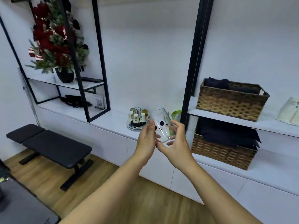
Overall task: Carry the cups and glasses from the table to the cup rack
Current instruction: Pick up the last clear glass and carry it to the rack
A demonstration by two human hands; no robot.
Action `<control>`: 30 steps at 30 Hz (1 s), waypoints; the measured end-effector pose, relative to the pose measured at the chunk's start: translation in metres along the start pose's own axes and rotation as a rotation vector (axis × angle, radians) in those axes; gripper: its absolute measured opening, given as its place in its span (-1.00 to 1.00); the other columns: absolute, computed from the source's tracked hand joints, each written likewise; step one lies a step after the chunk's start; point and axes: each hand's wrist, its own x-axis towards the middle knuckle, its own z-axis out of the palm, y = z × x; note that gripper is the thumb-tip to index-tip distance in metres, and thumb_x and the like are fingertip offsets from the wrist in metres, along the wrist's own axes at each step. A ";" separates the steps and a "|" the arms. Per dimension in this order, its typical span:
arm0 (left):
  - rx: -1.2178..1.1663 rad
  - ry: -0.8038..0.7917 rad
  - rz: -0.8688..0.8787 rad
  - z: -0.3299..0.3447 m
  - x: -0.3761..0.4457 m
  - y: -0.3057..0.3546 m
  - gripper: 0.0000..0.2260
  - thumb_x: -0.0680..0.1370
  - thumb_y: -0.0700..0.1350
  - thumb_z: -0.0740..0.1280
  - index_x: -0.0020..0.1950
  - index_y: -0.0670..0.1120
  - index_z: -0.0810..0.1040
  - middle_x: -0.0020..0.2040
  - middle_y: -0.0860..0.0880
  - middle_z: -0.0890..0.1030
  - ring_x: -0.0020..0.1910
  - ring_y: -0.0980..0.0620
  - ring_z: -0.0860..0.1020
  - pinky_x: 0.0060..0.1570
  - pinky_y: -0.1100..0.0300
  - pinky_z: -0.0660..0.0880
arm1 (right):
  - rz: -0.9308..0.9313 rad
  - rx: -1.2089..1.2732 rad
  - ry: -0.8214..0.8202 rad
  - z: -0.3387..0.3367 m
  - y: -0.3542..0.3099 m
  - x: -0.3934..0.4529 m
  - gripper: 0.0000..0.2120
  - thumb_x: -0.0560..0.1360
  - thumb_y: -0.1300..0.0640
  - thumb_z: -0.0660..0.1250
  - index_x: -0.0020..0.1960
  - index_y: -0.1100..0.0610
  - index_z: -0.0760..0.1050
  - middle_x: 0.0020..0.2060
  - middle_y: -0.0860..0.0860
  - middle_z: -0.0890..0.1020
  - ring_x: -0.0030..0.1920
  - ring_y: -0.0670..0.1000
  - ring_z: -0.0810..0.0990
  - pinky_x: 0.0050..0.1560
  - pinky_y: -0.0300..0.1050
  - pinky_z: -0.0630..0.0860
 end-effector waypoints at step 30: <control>0.723 0.259 0.543 -0.044 0.574 -0.062 -0.78 0.65 -0.15 0.27 0.26 0.05 0.55 0.22 0.16 0.37 0.14 0.10 0.51 0.05 0.16 0.57 | -0.019 -0.022 -0.152 0.141 0.219 0.552 -0.25 0.34 0.03 0.55 0.33 -0.17 0.15 0.31 -0.09 0.35 0.38 -0.08 0.34 0.16 -0.25 0.34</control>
